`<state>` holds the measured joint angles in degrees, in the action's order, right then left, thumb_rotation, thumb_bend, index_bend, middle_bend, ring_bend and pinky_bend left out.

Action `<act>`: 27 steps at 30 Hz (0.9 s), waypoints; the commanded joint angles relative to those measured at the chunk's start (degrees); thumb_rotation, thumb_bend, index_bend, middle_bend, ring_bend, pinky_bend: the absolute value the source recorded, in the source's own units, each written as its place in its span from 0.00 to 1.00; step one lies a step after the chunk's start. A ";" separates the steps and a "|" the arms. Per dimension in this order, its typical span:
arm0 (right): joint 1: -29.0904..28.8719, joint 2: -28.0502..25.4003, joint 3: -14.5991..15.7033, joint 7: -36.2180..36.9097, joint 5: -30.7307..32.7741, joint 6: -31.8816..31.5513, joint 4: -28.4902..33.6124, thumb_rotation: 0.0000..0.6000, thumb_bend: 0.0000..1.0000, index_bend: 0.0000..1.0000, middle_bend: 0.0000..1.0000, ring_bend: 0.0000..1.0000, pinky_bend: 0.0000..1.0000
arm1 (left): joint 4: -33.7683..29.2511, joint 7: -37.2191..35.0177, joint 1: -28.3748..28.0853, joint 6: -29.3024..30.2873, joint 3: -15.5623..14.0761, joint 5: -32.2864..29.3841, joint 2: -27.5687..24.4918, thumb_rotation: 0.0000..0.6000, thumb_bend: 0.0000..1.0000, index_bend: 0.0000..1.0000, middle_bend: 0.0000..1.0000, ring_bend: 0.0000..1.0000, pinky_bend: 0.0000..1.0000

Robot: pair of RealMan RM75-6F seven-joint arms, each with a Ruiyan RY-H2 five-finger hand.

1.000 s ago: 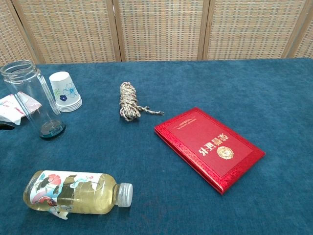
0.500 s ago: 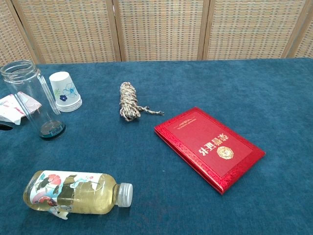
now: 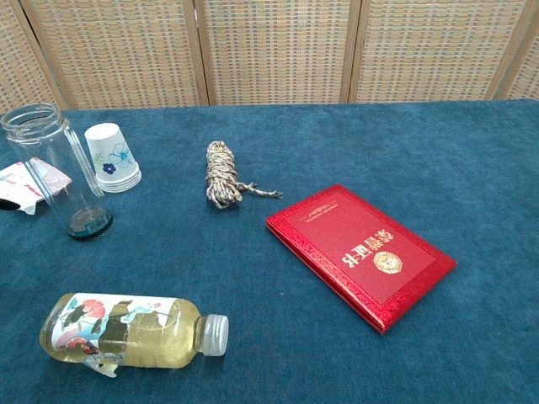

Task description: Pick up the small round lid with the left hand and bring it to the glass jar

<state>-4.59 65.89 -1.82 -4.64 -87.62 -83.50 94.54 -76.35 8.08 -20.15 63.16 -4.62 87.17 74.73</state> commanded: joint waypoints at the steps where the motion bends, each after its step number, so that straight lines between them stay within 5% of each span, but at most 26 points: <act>1: -0.02 0.01 -0.02 0.06 0.10 0.08 -0.05 1.00 0.00 0.00 0.00 0.00 0.00 | -1.77 0.20 0.11 1.46 0.30 0.68 -1.31 1.00 0.45 0.59 0.00 0.00 0.00; 27: -0.14 0.07 0.04 -0.06 -0.06 0.22 0.04 1.00 0.00 0.00 0.00 0.00 0.00 | -22.97 -0.80 -3.52 7.51 8.22 1.35 -17.45 1.00 0.45 0.59 0.00 0.00 0.00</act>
<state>-4.72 65.96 -1.78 -4.70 -87.68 -83.28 94.58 -97.66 6.84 -22.87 70.77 2.53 88.91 58.42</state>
